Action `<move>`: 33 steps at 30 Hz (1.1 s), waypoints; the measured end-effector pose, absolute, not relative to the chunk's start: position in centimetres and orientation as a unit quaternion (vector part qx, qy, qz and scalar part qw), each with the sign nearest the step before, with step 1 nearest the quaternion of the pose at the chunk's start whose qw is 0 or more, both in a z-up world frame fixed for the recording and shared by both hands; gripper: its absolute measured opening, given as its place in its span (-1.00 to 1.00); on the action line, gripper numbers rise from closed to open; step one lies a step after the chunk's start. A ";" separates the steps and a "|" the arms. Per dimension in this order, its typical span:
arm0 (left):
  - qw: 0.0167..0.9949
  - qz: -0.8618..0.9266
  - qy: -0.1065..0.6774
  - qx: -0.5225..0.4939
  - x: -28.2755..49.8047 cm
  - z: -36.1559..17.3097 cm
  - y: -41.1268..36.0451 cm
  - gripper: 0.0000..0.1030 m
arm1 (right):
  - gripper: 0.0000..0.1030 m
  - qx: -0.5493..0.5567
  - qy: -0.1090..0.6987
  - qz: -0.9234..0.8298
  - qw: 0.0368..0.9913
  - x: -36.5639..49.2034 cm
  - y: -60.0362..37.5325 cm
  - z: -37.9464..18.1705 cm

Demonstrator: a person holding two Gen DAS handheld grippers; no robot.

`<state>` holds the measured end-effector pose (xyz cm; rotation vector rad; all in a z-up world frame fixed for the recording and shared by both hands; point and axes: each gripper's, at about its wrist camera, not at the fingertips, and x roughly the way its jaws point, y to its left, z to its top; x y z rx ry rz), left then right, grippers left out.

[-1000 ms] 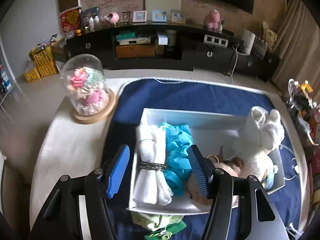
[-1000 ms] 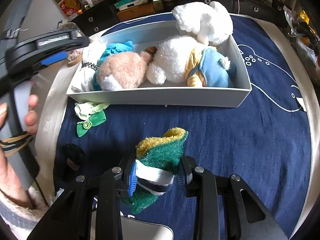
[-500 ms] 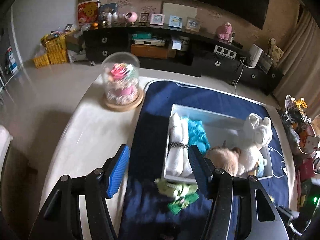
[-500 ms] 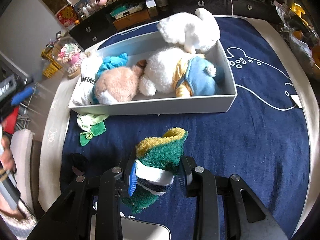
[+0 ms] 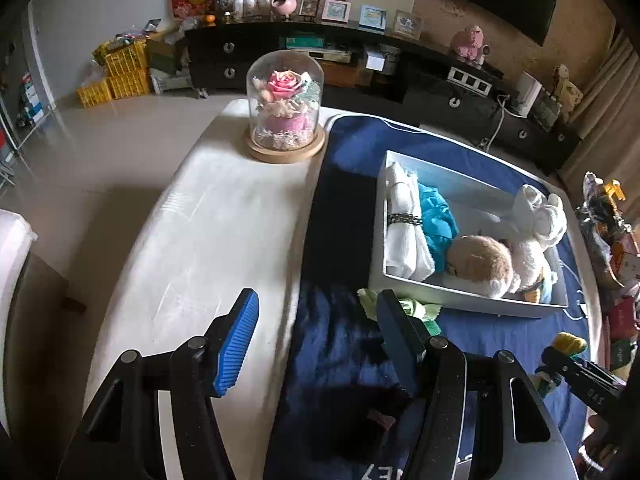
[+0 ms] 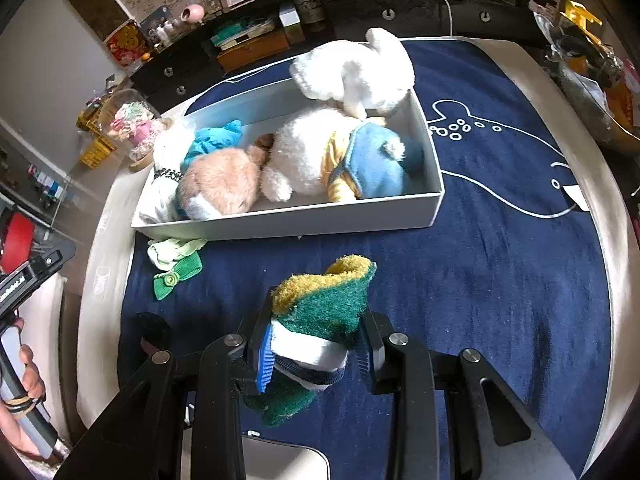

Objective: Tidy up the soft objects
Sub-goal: 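Carry the green fuzzy plush over the box with the right tool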

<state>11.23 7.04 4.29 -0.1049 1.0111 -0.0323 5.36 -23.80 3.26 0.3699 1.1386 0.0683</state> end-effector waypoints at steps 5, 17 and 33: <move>0.872 -0.025 0.487 -0.055 11.3 4.5 7.3 0.18 | 1.00 0.184 0.539 0.031 0.821 5.4 -24.0 2.8; 0.863 -0.028 0.503 -0.048 11.5 3.6 6.7 0.18 | 1.00 0.176 0.534 0.024 0.826 5.4 -23.5 2.8; 0.860 -0.043 0.507 -0.039 11.6 3.4 5.0 0.18 | 1.00 0.157 0.515 0.024 0.842 5.3 -23.0 4.2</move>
